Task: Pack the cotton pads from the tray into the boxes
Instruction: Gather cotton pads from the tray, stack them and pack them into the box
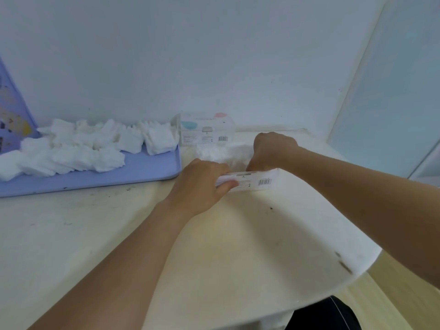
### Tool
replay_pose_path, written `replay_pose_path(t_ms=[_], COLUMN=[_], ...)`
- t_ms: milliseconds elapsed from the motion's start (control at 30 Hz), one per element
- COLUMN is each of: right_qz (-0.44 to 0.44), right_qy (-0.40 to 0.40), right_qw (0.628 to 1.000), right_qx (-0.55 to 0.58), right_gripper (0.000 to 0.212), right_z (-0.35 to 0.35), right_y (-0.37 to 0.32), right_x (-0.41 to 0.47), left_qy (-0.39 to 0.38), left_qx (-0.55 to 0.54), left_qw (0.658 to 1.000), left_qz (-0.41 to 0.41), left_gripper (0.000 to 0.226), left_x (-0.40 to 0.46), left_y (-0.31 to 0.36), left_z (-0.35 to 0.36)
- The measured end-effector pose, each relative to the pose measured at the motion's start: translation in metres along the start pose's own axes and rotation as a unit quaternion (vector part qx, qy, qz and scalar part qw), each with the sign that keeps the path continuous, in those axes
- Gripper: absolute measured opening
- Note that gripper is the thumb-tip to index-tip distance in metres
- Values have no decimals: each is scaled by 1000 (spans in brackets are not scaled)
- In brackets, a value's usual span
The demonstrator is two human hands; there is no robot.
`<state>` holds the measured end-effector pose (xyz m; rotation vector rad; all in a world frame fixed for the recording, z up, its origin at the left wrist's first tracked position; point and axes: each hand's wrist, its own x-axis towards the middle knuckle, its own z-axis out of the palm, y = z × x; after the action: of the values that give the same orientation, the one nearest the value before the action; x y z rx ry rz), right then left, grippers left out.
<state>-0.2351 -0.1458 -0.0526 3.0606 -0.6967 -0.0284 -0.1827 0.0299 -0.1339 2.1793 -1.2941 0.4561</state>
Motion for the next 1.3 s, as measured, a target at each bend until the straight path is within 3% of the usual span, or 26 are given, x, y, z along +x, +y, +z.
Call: replay_pose_path(t_ms=[100, 333, 467, 533, 600, 733, 767, 833, 900, 1033, 1067, 1167, 1233, 1300], right_qz=[3, 44, -78, -143, -137, -146, -176, -220, -238, -202, -196, -215, -223, -211], right_qy=[54, 40, 114, 39, -49, -109, -92, 15, 112, -12, -31, -27, -17, 8], right_qw=[995, 997, 990, 989, 989, 983, 980, 968, 928, 872, 874, 893, 909, 930], right_qx=[-87, -56, -8, 25, 6, -19, 4, 116, 264, 445, 444, 395, 352, 301], right_gripper=[30, 38, 32, 35, 48, 47, 46, 44, 36, 15, 19, 59, 80, 88], right_z=[0, -2, -11, -15, -12, -27, -36, -48, -47, -5, 9, 41, 54, 64], right_y=[1, 9, -3, -8, -8, -20, -34, -64, -101, -186, -205, -244, -265, -279], right_x=[2, 0, -5, -9, -9, -10, -10, -11, -6, 14, 20, 35, 42, 46], left_qy=[1, 6, 13, 13, 4, -21, -7, 74, 178, 284, 288, 260, 245, 227], left_qx=[-2, 7, -8, -8, -3, -38, -72, -142, -149, -1, 37, 70, 57, 55], left_qw=[1000, 1000, 1000, 1000, 1000, 999, 997, 984, 963, 922, 913, 912, 913, 915], left_qz=[-2, -1, 2, 3, 0, -17, -34, -76, -137, -263, -286, -309, -320, -329], left_gripper=[23, 24, 19, 19, 26, 21, 23, 21, 21, 13, 21, 50, 58, 60], left_x=[-1, -1, -2, -2, -2, -1, -1, 3, 1, -42, -60, -98, -107, -108], left_y=[-1, -2, -4, -6, -8, -2, -4, -13, -39, -120, -136, -166, -179, -185], left_z=[1, 5, 3, 1, -1, -6, -13, -37, -68, -115, -120, -122, -125, -127])
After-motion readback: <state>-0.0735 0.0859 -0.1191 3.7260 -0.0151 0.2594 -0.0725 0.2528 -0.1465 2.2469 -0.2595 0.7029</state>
